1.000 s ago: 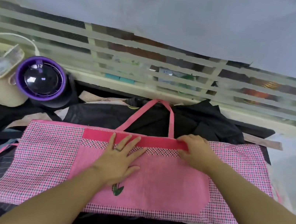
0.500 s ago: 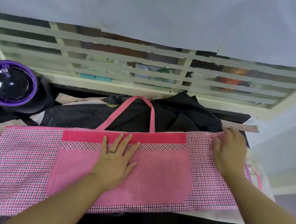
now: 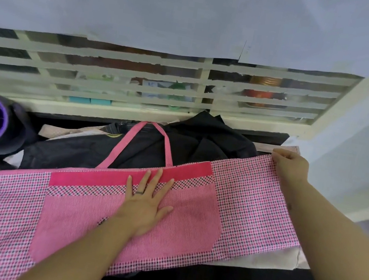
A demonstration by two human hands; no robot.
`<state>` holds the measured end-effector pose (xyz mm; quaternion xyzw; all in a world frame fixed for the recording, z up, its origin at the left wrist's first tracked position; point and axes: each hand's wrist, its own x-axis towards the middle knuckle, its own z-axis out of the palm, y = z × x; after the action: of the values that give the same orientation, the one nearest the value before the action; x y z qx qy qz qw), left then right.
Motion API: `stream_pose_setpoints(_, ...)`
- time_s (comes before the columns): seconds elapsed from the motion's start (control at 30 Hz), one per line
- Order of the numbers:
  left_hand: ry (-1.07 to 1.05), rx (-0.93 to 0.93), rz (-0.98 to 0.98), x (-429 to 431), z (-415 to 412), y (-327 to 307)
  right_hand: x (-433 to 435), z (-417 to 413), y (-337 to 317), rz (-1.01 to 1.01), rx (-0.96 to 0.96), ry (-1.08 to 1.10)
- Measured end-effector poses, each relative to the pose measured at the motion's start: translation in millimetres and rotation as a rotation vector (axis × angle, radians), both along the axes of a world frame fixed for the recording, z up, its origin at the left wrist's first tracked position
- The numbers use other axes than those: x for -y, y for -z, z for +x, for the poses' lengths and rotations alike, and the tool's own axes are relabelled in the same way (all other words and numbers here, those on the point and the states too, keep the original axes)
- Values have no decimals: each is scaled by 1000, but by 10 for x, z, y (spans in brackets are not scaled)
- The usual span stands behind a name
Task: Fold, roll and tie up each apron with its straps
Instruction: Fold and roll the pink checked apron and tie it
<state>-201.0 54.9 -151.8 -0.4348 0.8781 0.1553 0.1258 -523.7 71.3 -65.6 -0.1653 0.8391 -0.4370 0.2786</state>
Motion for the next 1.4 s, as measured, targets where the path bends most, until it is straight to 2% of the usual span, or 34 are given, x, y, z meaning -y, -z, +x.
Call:
stream_pose_setpoints(0.13, -31, -14, 37, 3, -11, -9, 46, 13, 97, 90, -123, -1)
stream_pose_setpoints(0.2, -23, -18, 18, 1, 2, 0, 31, 85, 116, 231, -451, -51)
stream_pose_setpoints(0.23, -24, -23, 8, 0, 5, -1, 23, 161, 121, 232, -644, -117)
stream_pose_setpoints(0.3, -32, -29, -9, -18, 23, -26, -14, 472, 155, 56, -887, -388)
stream_pose_setpoints(0.37, -33, -53, -37, -49, 78, -91, -110, 923, 177, -132, -903, -734)
stream_pose_setpoints(0.43, -7, -100, -87, -95, 203, -144, -273, 1343, 207, -232, -876, -1093)
stream_pose_setpoints(0.53, 101, -70, -162, -221, 549, -210, -575, 1749, 282, -205, -786, -1578)
stream_pose_setpoints(0.67, 218, -22, -201, -501, 1138, -132, -839, 1940, 542, -88, -1066, -1912)
stream_pose_setpoints(0.83, 263, 79, -189, -851, 1525, -78, -872, 2036, 619, 121, -1186, -1898)
stream_pose_setpoints(1.0, 167, 82, -174, -885, 1723, -87, -863, 2154, 634, 72, -1182, -1841)
stream_pose_setpoints(1.2, 81, -28, -89, -734, 1771, -236, -952, 2216, 580, 156, -1169, -1746)
stream_pose_setpoints(1.4, -79, -214, 276, -298, 1684, -608, -822, 2412, 551, 118, -1039, -1532)
